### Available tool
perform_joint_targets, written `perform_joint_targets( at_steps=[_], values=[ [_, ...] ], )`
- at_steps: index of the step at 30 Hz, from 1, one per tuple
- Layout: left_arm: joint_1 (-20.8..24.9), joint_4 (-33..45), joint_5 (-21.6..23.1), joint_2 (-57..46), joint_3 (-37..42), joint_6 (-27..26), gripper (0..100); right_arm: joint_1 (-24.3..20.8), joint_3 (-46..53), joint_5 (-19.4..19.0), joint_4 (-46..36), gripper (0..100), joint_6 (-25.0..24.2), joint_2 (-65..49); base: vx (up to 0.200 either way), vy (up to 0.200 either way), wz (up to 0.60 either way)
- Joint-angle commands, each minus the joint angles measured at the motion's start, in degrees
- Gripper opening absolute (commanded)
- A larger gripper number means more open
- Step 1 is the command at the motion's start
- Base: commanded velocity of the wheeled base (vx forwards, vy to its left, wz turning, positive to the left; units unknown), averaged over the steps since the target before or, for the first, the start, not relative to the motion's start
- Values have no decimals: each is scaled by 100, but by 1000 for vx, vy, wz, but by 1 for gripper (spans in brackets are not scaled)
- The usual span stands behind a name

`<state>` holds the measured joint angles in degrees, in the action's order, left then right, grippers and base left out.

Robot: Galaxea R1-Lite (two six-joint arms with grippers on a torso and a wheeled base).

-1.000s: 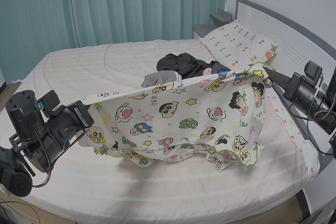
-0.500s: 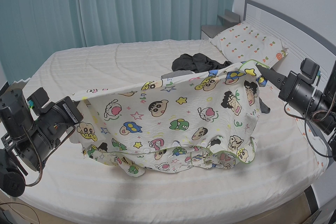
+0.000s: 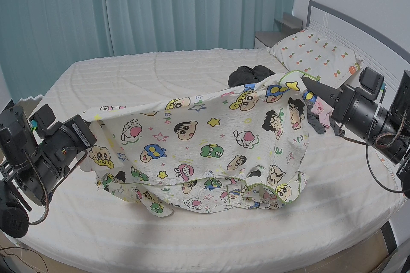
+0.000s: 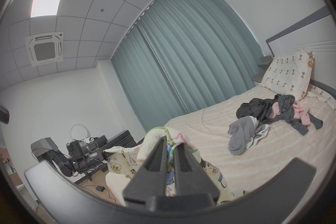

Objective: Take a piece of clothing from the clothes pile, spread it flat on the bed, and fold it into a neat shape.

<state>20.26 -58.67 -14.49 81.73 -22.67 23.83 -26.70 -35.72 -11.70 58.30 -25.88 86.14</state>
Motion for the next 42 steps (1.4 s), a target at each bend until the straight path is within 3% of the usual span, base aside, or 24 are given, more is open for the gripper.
perform_joint_targets(
  at_steps=[1,42],
  values=[
    [-57,-4,-1,-43,9,-1,0,-64,-23,1,-2,0,4,43,0,200,0],
    [-31,23,-1,-131,132,-142,0,-160,-49,10,-2,0,74,122,0,200,0]
  ],
)
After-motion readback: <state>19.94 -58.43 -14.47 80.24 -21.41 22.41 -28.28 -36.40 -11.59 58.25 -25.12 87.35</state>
